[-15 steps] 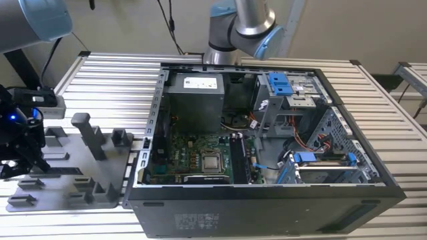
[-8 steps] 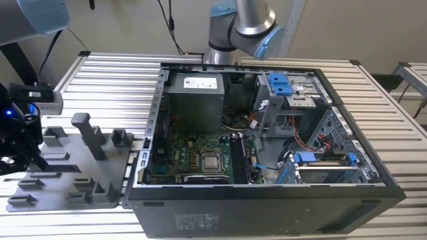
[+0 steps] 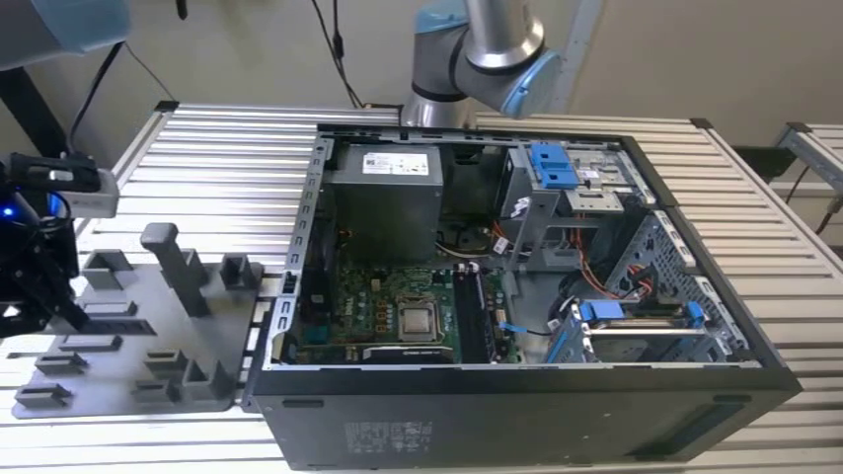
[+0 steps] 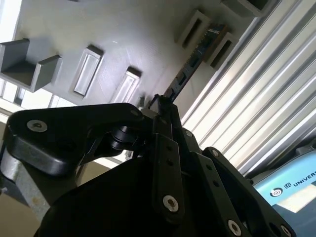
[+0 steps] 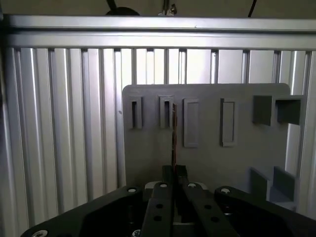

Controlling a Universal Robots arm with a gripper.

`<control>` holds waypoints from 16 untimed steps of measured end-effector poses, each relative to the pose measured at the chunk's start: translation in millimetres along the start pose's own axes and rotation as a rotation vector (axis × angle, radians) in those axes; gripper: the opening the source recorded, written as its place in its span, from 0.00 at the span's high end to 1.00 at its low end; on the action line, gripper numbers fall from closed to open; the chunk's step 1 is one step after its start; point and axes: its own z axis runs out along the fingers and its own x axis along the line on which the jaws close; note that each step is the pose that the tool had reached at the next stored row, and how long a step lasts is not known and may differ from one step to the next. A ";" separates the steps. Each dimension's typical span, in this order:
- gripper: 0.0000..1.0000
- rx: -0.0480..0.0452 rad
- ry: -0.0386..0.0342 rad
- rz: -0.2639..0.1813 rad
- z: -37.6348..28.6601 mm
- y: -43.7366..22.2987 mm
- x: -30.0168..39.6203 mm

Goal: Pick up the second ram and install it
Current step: 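Pick up the second ram and move it above second insertion slot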

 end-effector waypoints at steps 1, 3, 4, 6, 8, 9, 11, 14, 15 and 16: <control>0.86 -0.0001 0.0001 0.000 -1.5 0.0 -0.1; 0.86 -0.0001 0.0001 0.000 -4.7 0.0 -0.1; 0.86 -0.0001 0.0000 0.000 -6.4 0.0 -0.2; 0.86 -0.0001 0.0001 0.000 -9.9 0.0 -0.3; 0.86 0.0000 -0.0001 0.000 -13.2 -0.1 -0.4; 0.86 -0.0001 0.0001 0.000 -14.8 -0.1 -0.4; 0.86 -0.0001 0.0000 0.000 -18.1 -0.2 -0.5; 0.86 -0.0001 0.0001 0.000 -23.4 -0.3 -0.6; 0.86 -0.0001 0.0000 0.000 -25.5 -0.3 -0.7; 0.86 0.0000 0.0000 0.000 -27.6 -0.4 -0.7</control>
